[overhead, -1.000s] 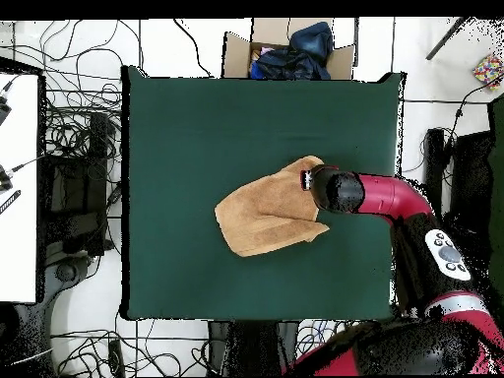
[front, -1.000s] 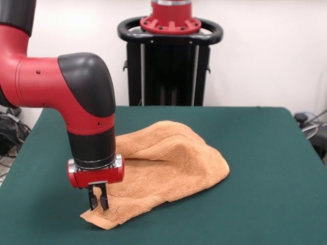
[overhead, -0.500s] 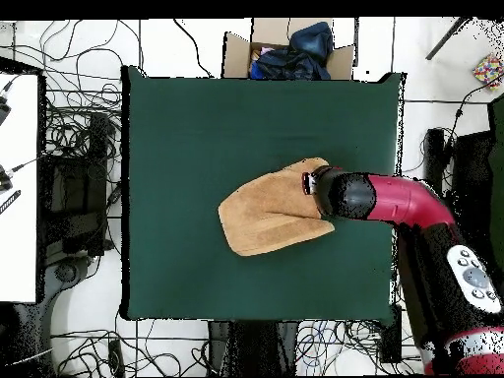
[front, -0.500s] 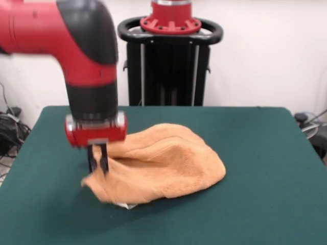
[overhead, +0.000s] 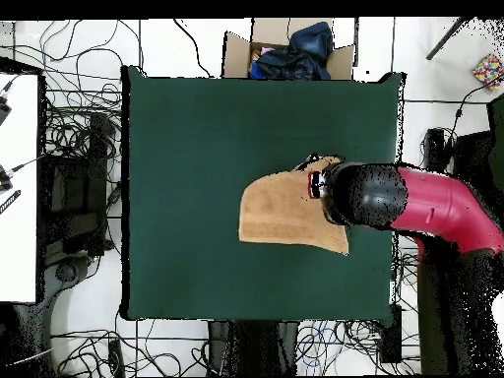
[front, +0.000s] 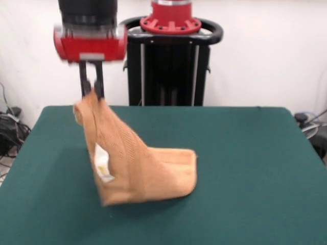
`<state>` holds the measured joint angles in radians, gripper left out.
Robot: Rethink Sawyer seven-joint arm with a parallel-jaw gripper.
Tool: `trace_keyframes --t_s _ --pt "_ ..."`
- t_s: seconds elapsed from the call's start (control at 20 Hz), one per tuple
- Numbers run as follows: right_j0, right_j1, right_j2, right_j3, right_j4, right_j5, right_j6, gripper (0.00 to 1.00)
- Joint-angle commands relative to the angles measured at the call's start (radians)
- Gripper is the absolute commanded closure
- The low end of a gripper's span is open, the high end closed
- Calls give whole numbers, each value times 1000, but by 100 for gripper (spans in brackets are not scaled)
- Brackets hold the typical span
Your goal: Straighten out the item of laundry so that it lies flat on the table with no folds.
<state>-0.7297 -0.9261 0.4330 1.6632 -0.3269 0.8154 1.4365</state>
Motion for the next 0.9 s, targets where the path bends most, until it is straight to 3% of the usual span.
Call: trace_keyframes --t_s 0.05,0.45,0.9 --pt "39 -207 60 118 114 89 -21 100" --pt "88 -267 44 28 162 221 -15 100" --pt "154 -210 77 -231 125 415 -28 100"
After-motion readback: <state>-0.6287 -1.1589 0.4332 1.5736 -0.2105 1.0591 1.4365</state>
